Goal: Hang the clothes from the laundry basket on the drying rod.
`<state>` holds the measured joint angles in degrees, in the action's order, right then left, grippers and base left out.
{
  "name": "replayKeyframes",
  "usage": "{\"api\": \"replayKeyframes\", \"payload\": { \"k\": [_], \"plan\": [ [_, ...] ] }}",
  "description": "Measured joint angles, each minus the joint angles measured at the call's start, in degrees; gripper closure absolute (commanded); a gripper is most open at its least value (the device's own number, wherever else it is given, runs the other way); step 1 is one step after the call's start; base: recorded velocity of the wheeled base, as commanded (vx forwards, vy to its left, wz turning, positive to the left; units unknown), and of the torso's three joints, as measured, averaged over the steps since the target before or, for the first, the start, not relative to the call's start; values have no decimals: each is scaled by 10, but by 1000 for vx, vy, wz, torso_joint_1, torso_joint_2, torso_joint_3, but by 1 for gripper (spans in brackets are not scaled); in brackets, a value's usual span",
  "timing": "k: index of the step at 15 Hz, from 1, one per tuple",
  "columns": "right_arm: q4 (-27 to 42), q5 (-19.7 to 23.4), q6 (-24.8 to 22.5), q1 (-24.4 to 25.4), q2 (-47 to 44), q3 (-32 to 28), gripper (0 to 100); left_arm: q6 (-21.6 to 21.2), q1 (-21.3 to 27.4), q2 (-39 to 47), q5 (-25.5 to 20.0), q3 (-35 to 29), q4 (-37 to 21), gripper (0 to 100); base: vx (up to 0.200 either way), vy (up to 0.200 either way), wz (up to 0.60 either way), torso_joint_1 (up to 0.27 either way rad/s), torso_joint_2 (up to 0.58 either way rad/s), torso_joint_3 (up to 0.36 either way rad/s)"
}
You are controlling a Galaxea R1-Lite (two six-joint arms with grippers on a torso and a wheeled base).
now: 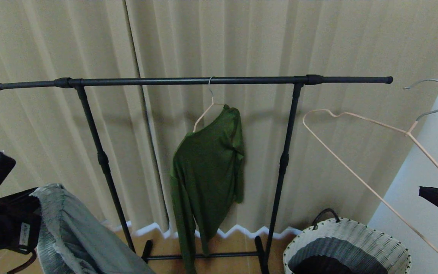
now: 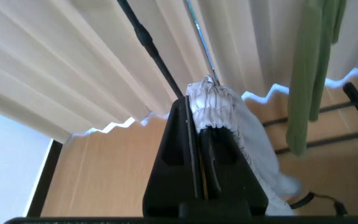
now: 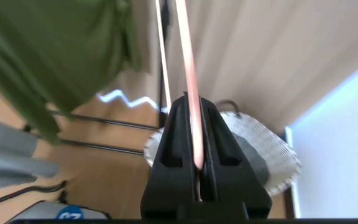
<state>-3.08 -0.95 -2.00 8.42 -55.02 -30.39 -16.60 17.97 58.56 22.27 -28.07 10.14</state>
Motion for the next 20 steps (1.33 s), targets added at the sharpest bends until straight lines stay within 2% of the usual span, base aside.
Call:
{"api": "replayKeyframes", "payload": {
  "k": [3,6,8,10,13,16,20],
  "plan": [
    [0,37,1,9,15,0,100,40,0,43,0,-45,0,100,0,0,0,0,0,0],
    [0,66,2,55,10,-2,100,88,4,89,5,-94,-2,100,0,0,0,0,0,0],
    [-2,69,17,124,-4,-3,100,93,5,118,8,-122,-2,100,0,0,0,0,0,0],
    [-4,69,57,209,-28,-9,100,94,6,147,13,-154,-3,100,0,0,0,0,0,0],
    [-7,69,100,321,-69,-18,100,128,24,193,56,-198,-2,100,0,0,0,0,0,0],
    [-12,69,130,384,-104,-27,100,158,55,235,92,-236,-1,100,0,0,0,0,0,0],
    [-29,66,162,446,-145,-48,100,160,75,263,101,-262,-3,100,0,0,0,0,0,0]
  ]
}}
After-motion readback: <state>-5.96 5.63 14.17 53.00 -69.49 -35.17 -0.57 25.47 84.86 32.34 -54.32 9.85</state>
